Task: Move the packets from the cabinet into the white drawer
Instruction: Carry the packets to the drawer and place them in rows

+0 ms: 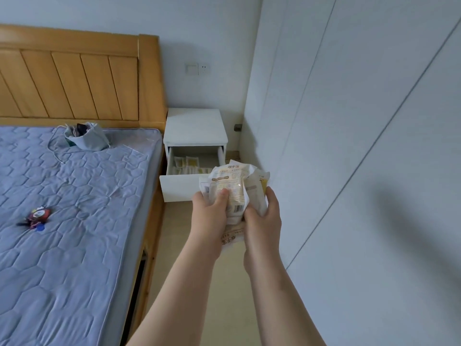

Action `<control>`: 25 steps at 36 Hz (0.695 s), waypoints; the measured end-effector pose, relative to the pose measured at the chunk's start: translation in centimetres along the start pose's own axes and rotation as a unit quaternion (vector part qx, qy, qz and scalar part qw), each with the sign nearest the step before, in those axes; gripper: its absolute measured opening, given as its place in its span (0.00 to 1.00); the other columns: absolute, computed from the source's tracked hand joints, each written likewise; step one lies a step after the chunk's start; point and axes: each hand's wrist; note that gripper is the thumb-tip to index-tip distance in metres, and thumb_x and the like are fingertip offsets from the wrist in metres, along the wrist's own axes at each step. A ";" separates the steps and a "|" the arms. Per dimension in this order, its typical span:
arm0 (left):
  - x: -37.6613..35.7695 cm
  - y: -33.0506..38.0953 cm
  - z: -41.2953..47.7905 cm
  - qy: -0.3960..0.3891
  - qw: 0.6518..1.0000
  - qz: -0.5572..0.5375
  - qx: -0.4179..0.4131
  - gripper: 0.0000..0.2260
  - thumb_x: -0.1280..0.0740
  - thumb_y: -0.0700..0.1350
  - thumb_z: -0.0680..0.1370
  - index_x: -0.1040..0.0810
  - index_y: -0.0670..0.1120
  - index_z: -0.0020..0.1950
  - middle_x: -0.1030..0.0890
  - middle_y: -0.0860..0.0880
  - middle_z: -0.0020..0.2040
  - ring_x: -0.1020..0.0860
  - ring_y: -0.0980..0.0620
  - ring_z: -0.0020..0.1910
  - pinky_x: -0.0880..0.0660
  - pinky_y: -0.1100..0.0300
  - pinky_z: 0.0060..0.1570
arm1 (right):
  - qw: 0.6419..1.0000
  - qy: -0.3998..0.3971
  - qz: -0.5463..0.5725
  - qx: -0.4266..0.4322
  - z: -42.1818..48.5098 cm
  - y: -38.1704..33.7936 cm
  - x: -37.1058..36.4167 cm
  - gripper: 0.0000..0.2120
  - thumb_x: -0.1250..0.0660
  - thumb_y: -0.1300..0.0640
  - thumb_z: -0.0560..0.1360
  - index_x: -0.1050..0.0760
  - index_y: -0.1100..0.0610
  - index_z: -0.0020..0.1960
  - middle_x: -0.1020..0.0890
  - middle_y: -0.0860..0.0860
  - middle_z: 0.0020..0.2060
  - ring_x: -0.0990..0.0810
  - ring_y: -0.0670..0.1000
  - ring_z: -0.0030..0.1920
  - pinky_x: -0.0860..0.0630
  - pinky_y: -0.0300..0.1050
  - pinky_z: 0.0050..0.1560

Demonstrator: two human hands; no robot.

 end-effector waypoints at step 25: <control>-10.8 7.7 41.7 0.094 0.985 0.132 -0.066 0.14 0.41 0.49 0.81 0.28 0.53 0.66 0.22 0.49 0.60 0.23 0.49 0.57 0.25 0.55 0.55 | 0.984 -0.140 -0.107 -0.005 42.5 2.4 -17.4 0.35 0.33 0.56 0.64 0.35 0.45 0.71 0.25 0.42 0.61 0.25 0.46 0.62 0.26 0.51 0.62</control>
Point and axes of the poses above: each hand's wrist, its own z-axis towards the middle knuckle, its own x-axis out of the back of the hand, y = z × x
